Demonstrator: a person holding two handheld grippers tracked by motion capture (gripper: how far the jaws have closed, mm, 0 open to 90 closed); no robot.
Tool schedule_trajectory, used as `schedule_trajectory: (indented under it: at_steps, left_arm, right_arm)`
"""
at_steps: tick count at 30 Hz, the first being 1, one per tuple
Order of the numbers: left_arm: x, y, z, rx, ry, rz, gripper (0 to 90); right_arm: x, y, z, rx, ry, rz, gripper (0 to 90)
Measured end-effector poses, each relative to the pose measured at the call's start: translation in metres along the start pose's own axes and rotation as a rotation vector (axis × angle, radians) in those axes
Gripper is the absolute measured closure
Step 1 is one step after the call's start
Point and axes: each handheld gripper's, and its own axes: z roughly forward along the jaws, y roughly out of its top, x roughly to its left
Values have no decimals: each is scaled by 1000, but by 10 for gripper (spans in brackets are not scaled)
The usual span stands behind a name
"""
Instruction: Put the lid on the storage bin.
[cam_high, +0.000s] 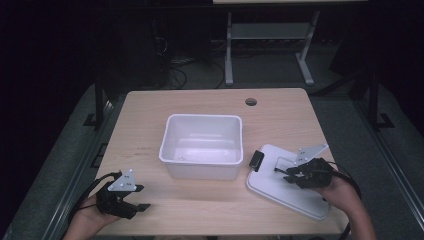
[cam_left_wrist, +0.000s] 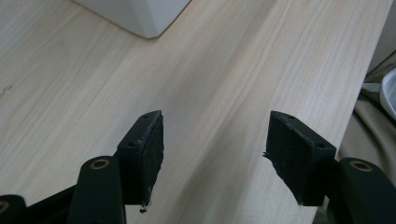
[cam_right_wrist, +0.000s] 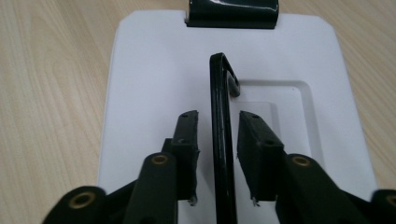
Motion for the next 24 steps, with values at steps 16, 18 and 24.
schedule_trajectory:
  at_steps: [16,18,24]
  left_arm:
    - [-2,-4,0,-21,32,-14,329]
    - [-2,-4,2,-23,33,-16,327]
    - [-1,-6,2,-33,35,-24,323]
  right_arm:
    - [-9,-3,-3,-15,-19,-2,837]
    - [-10,-4,-3,-14,-14,6,838]
    - [-11,-4,-8,-7,-7,-4,839]
